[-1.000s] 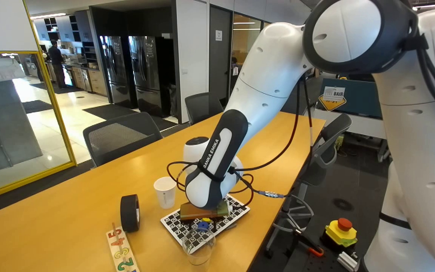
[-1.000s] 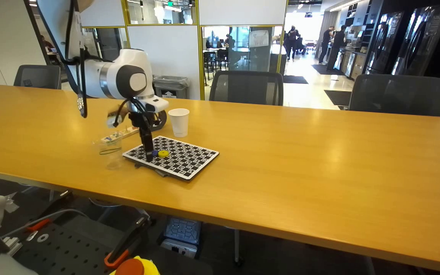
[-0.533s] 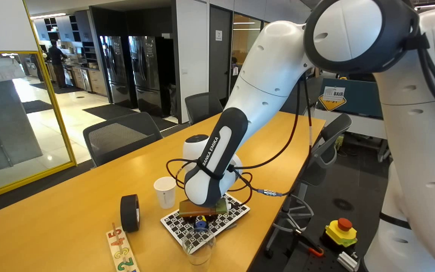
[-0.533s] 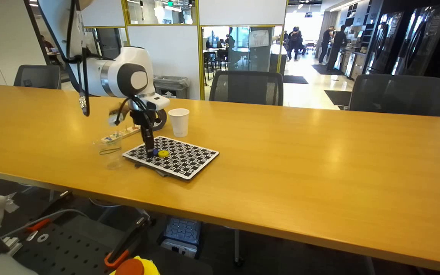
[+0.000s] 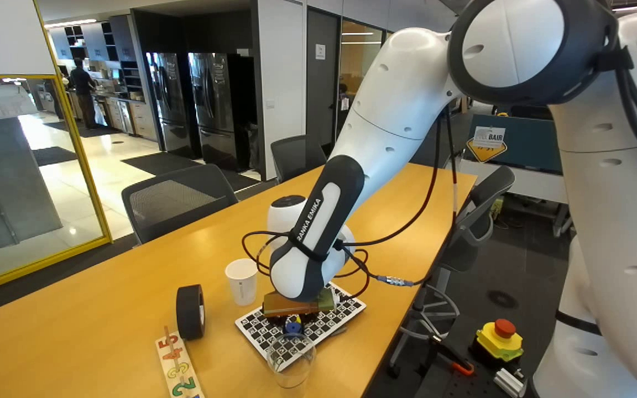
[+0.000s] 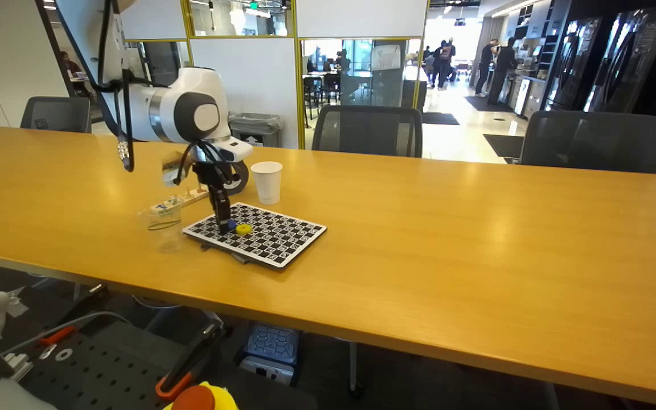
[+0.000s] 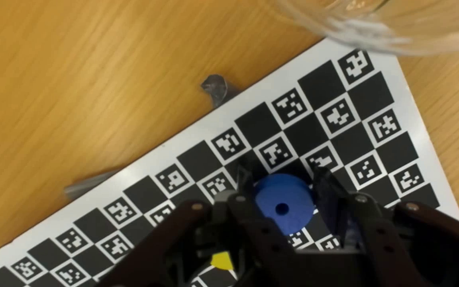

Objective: Place the yellow rings inside the white cup, put the blue ring inside the clear cup

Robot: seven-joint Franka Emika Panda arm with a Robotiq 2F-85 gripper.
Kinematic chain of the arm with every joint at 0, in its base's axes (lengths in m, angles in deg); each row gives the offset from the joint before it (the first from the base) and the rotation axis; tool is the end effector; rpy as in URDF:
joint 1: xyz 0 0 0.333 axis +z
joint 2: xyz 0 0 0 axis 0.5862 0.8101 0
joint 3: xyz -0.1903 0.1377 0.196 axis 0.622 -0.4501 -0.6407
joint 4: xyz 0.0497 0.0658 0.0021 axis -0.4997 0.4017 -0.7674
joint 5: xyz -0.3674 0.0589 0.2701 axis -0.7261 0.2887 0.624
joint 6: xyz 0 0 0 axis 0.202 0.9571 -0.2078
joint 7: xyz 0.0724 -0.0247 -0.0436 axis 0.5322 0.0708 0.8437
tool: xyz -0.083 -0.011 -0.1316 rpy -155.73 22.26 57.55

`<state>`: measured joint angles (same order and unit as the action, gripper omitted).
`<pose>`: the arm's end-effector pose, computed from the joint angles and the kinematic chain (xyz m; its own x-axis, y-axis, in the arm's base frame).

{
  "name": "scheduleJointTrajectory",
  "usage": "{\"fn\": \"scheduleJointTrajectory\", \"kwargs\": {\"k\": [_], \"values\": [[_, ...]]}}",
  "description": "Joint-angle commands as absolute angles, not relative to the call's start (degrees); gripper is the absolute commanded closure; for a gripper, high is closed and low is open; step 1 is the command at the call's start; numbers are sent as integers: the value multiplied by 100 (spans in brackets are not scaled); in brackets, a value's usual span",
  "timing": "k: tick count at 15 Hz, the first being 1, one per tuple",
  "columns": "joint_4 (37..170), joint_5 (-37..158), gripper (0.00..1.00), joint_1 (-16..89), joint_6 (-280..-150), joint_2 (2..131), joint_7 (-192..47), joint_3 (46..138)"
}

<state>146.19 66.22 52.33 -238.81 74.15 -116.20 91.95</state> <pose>0.5122 0.1083 0.0287 0.7911 -0.6116 -0.0030 -0.6114 -0.7910 0.0205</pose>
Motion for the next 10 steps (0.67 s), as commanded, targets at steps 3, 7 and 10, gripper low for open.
{"fn": "scheduleJointTrajectory", "kwargs": {"k": [3,7,10], "values": [[15353,6229,80,5328,-23750,6197,-11091,9058],[15763,5454,80,5499,-23475,5436,-11670,9023],[15967,5259,80,5378,-23291,5003,-11802,8596]]}}
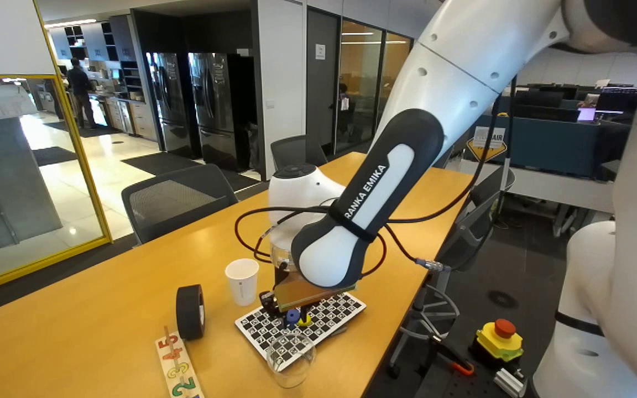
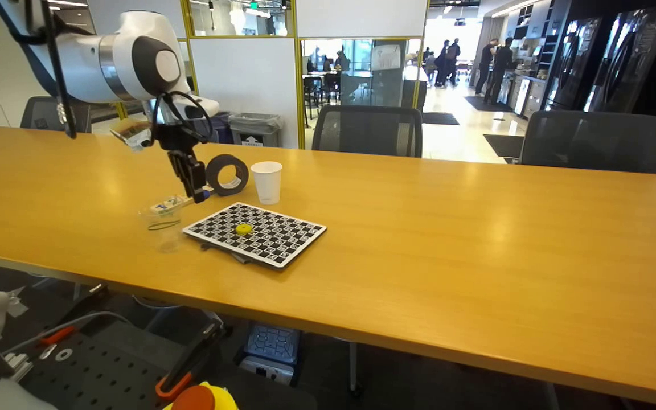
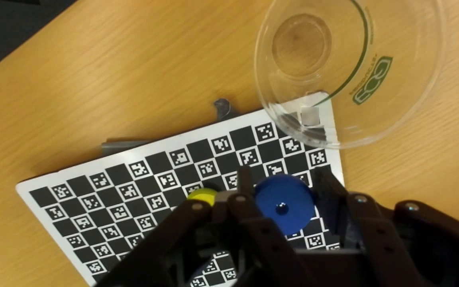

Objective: Place the yellow rings inside the white cup, put the blue ring inside the clear cup

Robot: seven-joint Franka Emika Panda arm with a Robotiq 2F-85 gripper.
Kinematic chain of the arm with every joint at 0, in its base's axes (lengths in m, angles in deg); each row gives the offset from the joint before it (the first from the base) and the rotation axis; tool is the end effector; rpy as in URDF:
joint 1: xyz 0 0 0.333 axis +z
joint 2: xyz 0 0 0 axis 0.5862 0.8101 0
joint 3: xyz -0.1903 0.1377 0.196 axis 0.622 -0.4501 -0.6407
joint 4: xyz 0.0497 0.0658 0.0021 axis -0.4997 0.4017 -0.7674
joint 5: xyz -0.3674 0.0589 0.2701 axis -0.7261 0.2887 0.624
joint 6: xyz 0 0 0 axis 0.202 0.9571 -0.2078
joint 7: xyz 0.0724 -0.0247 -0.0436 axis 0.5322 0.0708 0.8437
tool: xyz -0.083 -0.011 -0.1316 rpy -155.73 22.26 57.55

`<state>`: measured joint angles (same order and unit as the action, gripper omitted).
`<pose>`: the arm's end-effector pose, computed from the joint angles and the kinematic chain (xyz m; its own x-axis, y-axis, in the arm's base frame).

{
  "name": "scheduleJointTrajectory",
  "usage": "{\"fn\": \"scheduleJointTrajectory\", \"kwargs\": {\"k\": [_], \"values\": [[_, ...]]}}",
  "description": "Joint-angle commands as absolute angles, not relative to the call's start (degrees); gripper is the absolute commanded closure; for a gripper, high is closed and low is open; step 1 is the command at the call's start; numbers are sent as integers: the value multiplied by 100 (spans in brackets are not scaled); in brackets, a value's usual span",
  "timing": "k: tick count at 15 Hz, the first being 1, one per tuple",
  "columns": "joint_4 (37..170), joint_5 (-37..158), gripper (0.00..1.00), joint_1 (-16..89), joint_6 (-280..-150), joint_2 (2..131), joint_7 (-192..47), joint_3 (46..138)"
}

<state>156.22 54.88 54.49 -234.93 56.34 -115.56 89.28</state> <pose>0.4764 0.1512 0.1194 0.9218 -0.3781 0.0855 -0.3809 -0.9244 0.0187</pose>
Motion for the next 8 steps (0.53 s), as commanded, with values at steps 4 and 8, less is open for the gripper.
{"fn": "scheduleJointTrajectory", "kwargs": {"k": [4,8], "values": [[16120,5522,80,5330,-23157,4676,-11644,7997],[16185,6398,80,5345,-23200,4696,-10900,7634]]}}
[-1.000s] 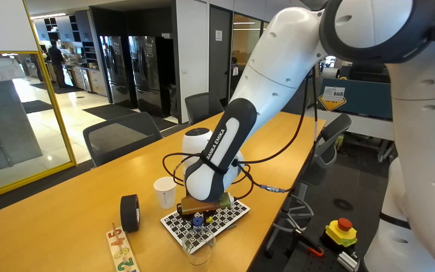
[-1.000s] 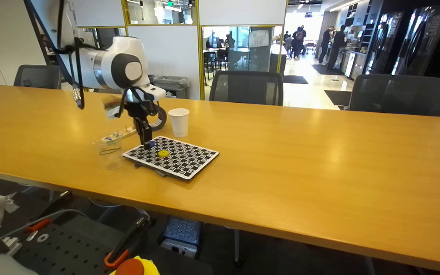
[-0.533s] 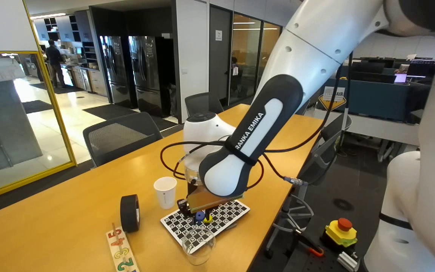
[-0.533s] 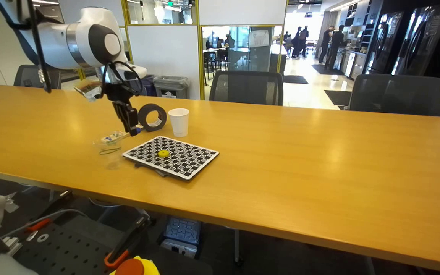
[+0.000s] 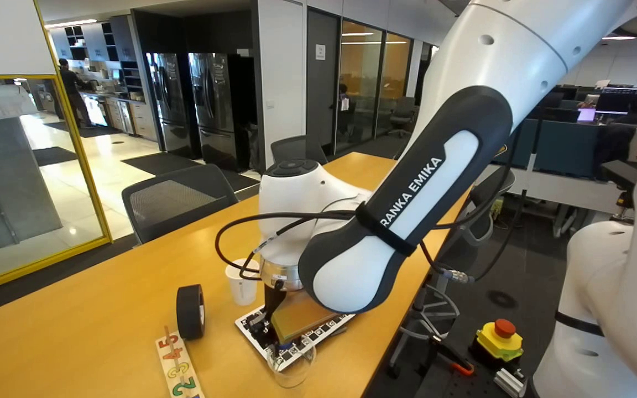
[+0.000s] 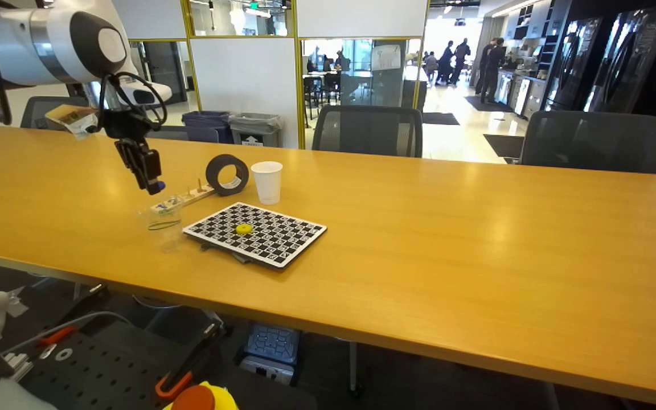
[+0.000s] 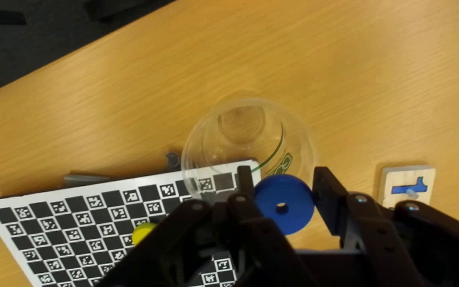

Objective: Place the yellow rings inside the white cup, put the blue ring inside the clear cup

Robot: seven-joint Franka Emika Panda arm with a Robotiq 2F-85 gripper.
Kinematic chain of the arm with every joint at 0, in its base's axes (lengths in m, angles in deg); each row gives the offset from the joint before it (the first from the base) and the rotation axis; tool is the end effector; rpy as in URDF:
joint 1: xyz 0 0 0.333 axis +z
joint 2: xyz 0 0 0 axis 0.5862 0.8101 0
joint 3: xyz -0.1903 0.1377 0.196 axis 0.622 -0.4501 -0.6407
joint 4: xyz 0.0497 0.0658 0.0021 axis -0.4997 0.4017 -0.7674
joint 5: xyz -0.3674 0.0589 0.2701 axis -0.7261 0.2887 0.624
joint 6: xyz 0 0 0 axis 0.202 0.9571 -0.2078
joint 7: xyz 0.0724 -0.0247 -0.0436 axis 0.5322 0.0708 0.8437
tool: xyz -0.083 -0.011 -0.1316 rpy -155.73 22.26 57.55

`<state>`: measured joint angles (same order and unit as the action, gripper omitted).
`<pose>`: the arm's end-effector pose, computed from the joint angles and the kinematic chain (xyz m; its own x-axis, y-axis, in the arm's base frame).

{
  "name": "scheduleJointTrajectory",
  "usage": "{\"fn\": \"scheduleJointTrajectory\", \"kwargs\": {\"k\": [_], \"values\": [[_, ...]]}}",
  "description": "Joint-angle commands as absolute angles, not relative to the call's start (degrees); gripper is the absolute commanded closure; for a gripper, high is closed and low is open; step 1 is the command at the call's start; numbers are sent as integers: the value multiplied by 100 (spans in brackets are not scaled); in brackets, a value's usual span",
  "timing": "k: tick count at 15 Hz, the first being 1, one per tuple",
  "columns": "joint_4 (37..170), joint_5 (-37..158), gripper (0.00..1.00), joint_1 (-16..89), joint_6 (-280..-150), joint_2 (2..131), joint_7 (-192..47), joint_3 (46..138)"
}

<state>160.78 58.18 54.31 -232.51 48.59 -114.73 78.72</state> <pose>0.4251 0.2239 0.1501 0.9661 -0.2449 0.0811 -0.2452 -0.9694 -0.0057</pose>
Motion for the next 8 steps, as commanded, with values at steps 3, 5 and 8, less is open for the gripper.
{"fn": "scheduleJointTrajectory", "kwargs": {"k": [3,5,8], "values": [[16198,6928,80,5311,-23122,4746,-10417,7537],[16206,7124,80,5263,-23068,4752,-10200,7554],[16110,7055,80,5117,-22925,4850,-10209,7613]]}}
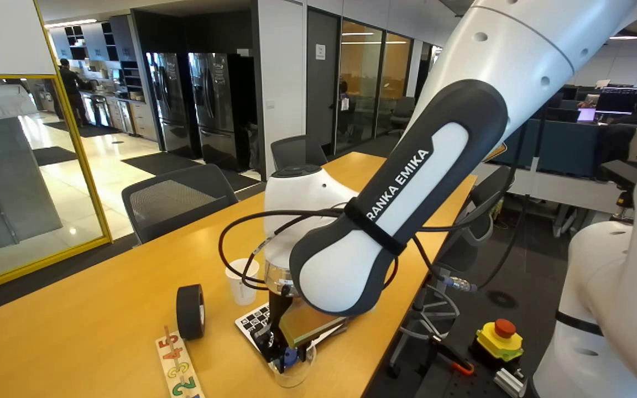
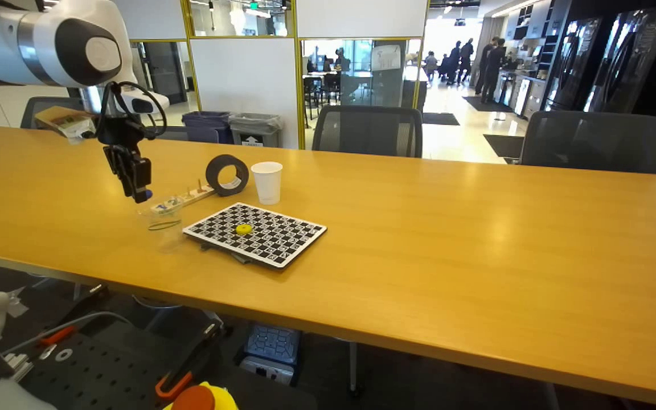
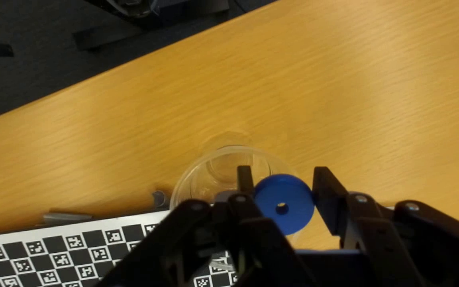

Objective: Place the yellow rings inside the white cup, put the blue ring inside the clear cup

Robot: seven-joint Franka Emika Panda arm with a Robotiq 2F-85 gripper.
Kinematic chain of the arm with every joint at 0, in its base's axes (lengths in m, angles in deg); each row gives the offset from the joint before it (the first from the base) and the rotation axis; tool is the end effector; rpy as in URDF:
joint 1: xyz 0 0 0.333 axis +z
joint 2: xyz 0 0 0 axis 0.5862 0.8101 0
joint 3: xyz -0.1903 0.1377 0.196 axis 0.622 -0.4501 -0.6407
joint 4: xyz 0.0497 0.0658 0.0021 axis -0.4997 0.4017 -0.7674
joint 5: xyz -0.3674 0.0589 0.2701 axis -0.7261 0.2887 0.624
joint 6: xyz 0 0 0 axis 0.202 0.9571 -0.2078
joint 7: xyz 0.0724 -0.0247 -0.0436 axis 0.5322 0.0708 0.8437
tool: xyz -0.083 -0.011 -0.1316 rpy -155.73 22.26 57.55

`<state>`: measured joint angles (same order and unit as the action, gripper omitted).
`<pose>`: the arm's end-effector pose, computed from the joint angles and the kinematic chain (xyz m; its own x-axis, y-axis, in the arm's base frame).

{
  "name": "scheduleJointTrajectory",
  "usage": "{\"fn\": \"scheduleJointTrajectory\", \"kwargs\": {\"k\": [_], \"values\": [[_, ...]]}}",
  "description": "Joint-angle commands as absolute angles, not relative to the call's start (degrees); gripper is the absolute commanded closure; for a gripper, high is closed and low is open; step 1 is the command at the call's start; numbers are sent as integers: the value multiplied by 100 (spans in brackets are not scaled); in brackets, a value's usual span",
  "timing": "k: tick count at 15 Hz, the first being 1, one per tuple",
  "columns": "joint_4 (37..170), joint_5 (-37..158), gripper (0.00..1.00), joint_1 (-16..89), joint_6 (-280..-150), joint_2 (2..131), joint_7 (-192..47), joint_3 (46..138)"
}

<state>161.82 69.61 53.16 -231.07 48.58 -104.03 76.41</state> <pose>0.4095 0.2258 0.1404 0.9772 -0.2117 -0.0139 -0.2122 -0.9761 -0.0481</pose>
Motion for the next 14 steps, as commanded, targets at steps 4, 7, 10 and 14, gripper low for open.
{"fn": "scheduleJointTrajectory", "kwargs": {"k": [4,7,10,14], "values": [[16017,7066,80,4924,-22844,4975,-10072,7671],[15971,7061,80,4841,-22836,5046,-9990,7678],[15935,7047,80,4805,-22843,5107,-9939,7680],[15865,7109,19,4776,-22842,5145,-9790,7696]]}}
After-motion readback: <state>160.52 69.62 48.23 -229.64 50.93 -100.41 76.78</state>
